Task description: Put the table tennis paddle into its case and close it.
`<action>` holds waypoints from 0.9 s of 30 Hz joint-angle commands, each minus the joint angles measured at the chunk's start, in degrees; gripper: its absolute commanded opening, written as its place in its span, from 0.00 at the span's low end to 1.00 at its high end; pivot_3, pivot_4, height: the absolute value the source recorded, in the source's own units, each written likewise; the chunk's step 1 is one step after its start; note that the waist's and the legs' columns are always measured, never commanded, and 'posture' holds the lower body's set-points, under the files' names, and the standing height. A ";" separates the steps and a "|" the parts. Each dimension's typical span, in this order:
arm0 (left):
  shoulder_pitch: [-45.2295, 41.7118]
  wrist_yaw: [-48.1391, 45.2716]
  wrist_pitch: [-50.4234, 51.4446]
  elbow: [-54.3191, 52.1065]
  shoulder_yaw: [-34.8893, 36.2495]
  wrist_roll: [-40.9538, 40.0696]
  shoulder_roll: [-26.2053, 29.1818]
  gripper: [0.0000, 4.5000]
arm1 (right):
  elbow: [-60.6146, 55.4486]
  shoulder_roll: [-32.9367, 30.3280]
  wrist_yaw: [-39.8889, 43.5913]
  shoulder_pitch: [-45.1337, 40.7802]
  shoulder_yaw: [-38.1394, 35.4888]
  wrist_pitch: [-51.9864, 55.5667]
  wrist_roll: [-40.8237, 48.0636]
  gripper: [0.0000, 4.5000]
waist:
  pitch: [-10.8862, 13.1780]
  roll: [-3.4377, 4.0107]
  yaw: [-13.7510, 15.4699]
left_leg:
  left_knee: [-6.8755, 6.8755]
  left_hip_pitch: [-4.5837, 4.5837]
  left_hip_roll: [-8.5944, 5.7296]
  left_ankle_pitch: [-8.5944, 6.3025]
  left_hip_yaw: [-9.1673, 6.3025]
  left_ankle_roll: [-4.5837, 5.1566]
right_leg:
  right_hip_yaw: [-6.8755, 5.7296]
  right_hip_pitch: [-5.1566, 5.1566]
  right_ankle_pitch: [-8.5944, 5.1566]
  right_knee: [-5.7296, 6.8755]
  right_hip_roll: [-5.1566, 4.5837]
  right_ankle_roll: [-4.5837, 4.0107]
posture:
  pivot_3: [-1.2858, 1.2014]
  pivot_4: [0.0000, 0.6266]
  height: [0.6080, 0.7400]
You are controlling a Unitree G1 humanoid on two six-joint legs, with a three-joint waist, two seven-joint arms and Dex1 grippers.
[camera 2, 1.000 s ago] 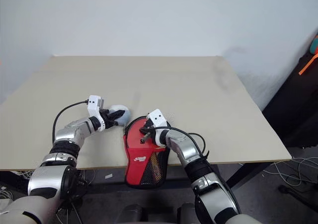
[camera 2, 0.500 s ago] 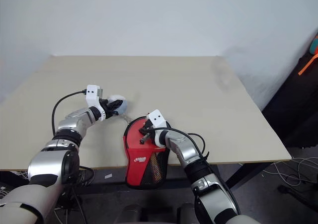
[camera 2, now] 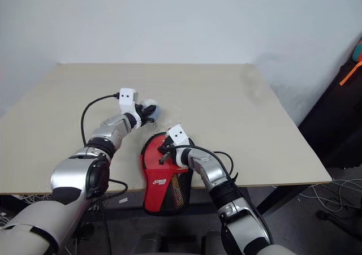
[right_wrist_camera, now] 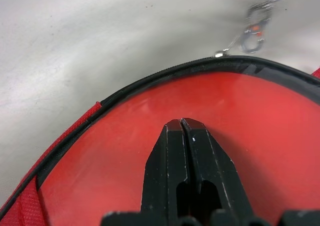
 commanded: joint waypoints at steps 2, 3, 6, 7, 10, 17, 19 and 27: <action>-3.69 1.58 -3.46 -1.37 0.36 1.44 -1.39 0.13 | 2.25 0.68 0.61 1.51 1.95 2.15 -0.57 0.00 | 0.00 0.00 0.01 | 0.00 0.00 0.00 0.00 0.00 0.00 | 0.00 0.00 0.00 0.00 0.00 0.00 | 0.52 0.00 1.00; -3.77 1.83 -3.55 -1.31 0.42 1.65 -1.73 0.13 | 2.22 0.68 0.58 1.53 1.95 2.17 -0.58 0.00 | 0.00 0.00 0.01 | 0.00 0.00 0.00 0.00 0.00 0.00 | 0.00 0.00 0.00 0.00 0.00 0.00 | 0.52 0.00 1.00; -3.89 2.68 -4.04 -1.15 0.16 2.43 -2.66 0.13 | 2.14 0.68 0.51 1.60 1.96 2.22 -0.60 0.00 | 0.00 0.00 0.01 | 0.00 0.00 0.00 0.00 0.00 0.00 | 0.00 0.00 0.00 0.00 0.00 0.00 | 0.52 0.00 1.00; -3.91 3.02 -4.28 -1.10 0.02 2.77 -3.11 0.13 | 2.08 0.67 0.54 1.66 2.00 2.24 -0.61 0.00 | 0.00 0.00 0.01 | 0.00 0.00 0.00 0.00 0.00 0.00 | 0.00 0.00 0.00 0.00 0.00 0.00 | 0.52 0.00 1.00; -3.71 3.79 -6.04 -1.21 -1.03 4.49 -4.28 0.13 | 1.86 0.64 0.61 1.81 2.08 2.37 -0.59 0.00 | 0.00 0.00 0.02 | 0.00 0.00 0.00 0.00 0.00 -0.01 | 0.00 0.00 0.00 0.00 0.00 0.00 | 0.52 0.00 1.00; -1.96 -8.54 -9.88 -2.87 -5.12 7.59 -6.43 0.13 | 1.42 0.61 0.55 2.11 2.17 2.61 -0.59 0.00 | 0.00 0.00 0.02 | 0.00 -0.02 -0.01 -0.01 0.00 -0.01 | -0.01 0.00 0.00 -0.01 0.00 -0.01 | 0.52 0.00 1.00; -0.78 -14.79 -11.20 -3.80 -6.64 8.07 -6.65 0.13 | 1.36 0.54 0.58 2.21 2.17 2.67 -0.58 0.00 | 0.00 0.00 0.00 | 0.00 -0.02 -0.01 -0.01 0.00 -0.01 | -0.01 0.01 0.00 -0.02 0.00 -0.01 | 0.52 0.00 1.00; 6.36 -37.37 -17.66 -9.70 -11.69 8.14 -5.12 0.13 | 1.79 0.60 0.73 1.99 2.29 2.64 -0.56 0.00 | 0.00 0.02 0.00 | -0.02 -0.02 -0.01 0.00 0.01 0.00 | 0.02 0.00 0.11 -0.02 0.00 -0.21 | 0.52 0.00 1.00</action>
